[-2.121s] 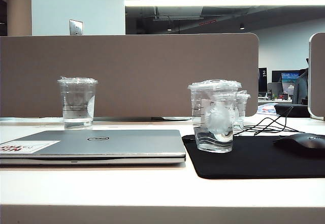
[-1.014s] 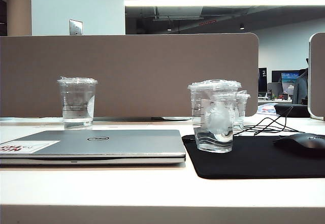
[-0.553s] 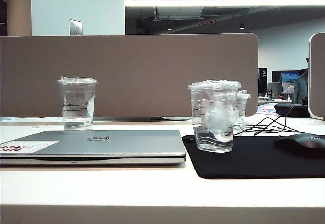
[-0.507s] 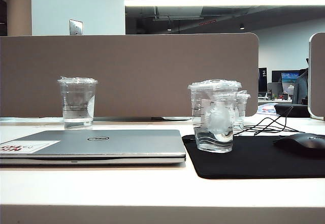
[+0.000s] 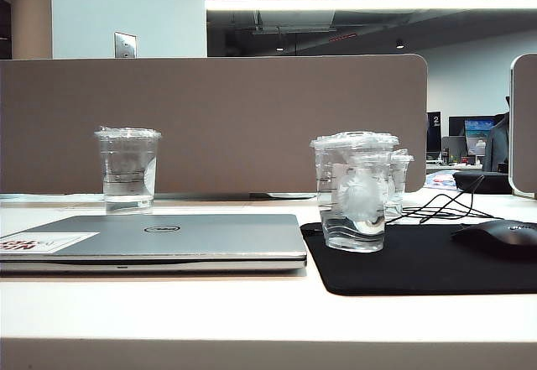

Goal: Pick up the coffee cup on the middle and place it on the right side of the laptop.

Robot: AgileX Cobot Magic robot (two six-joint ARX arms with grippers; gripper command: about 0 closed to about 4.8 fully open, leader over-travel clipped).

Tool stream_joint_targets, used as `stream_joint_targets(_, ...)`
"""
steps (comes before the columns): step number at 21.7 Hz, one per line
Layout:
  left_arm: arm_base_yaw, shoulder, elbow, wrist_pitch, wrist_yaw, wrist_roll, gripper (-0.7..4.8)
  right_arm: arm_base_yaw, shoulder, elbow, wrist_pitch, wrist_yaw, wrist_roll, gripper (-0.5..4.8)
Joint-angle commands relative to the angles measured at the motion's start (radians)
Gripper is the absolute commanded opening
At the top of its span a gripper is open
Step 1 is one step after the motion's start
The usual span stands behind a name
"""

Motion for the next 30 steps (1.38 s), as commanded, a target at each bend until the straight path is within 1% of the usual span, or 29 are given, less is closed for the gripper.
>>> stream_joint_targets(1,0.000,0.000,0.003,0.005,0.003,0.005,-0.05,-0.001,0.001,0.005,0.016,0.002,-0.003,-0.05)
stream_joint_targets(5,0.000,0.000,0.003,0.005,0.003,0.005,-0.05,-0.001,0.001,0.005,0.016,0.002,-0.003,-0.05)
stream_joint_targets(6,0.000,0.000,0.003,0.005,0.003,0.005,-0.05,-0.003,-0.001,0.004,0.011,0.003,-0.037,-0.04)
stream_joint_targets(8,0.000,0.000,0.003,0.005,0.002,0.005,-0.05,-0.025,-0.006,0.005,-0.014,0.006,-0.151,-0.05)
stream_joint_targets(9,0.000,0.000,0.003,0.005,0.003,0.005,-0.05,-0.085,-0.007,0.004,-0.031,0.001,-0.205,-0.05)
stream_joint_targets(10,0.000,0.000,0.003,0.006,0.002,0.005,-0.05,-0.116,-0.007,0.004,-0.043,0.002,-0.211,-0.05)
stream_joint_targets(12,0.000,0.000,0.003,0.003,0.004,0.004,-0.05,-0.254,-0.007,-0.021,-0.057,0.005,-0.212,-0.05)
stream_joint_targets(15,0.000,0.000,0.003,0.002,0.004,0.005,-0.05,-0.335,-0.007,-0.068,-0.057,0.039,-0.247,-0.05)
stream_joint_targets(18,0.000,0.000,0.003,0.002,0.004,0.005,-0.05,-0.394,-0.007,-0.122,-0.057,0.043,-0.243,-0.05)
stream_joint_targets(21,0.000,0.000,0.003,0.002,0.003,0.005,-0.05,-0.425,-0.007,-0.173,-0.053,0.043,-0.240,-0.05)
stream_joint_targets(24,0.000,0.000,0.003,0.002,0.004,0.005,-0.05,-0.425,-0.007,-0.222,-0.049,0.044,-0.190,-0.05)
stream_joint_targets(30,0.000,0.000,0.003,0.002,0.004,0.005,-0.05,-0.425,-0.007,-0.230,-0.057,0.045,-0.171,-0.05)
